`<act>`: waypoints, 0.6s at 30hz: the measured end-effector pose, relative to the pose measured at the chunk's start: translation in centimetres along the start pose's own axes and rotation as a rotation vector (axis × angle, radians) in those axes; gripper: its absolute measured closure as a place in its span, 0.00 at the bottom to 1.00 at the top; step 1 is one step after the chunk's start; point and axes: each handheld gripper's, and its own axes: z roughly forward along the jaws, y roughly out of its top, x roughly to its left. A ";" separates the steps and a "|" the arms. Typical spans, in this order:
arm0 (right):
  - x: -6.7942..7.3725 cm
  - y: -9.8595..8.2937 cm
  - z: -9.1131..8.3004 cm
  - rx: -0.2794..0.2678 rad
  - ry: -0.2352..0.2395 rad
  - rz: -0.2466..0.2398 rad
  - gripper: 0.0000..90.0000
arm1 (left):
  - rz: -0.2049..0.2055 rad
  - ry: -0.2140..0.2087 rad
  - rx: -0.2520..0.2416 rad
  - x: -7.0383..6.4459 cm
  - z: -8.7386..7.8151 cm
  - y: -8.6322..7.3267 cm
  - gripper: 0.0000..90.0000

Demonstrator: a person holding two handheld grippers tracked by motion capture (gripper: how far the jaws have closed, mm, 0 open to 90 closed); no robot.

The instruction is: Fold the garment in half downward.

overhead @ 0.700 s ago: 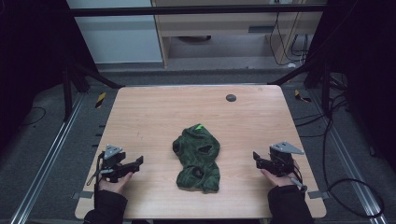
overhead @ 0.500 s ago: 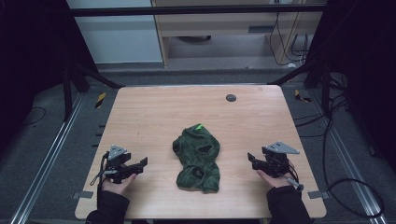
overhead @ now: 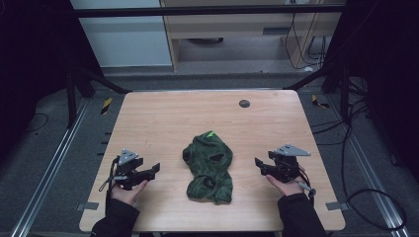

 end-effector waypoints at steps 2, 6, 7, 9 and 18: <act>0.2 0.3 0.2 0.000 -0.001 -0.003 0.43 | 0.003 -0.007 -0.002 -0.1 0.0 0.2 0.30; 0.5 0.9 0.7 0.003 0.008 -0.010 0.43 | 0.022 -0.016 -0.002 -0.4 0.4 1.0 0.31; 0.5 1.1 0.8 0.002 0.011 -0.011 0.43 | 0.024 -0.015 -0.007 -0.5 0.4 1.3 0.31; 0.6 1.5 1.0 -0.002 0.013 -0.008 0.43 | 0.025 -0.020 -0.014 -0.6 0.5 1.8 0.32; 0.7 2.9 1.6 -0.010 0.026 -0.006 0.45 | 0.036 -0.034 -0.039 -0.8 1.0 3.7 0.35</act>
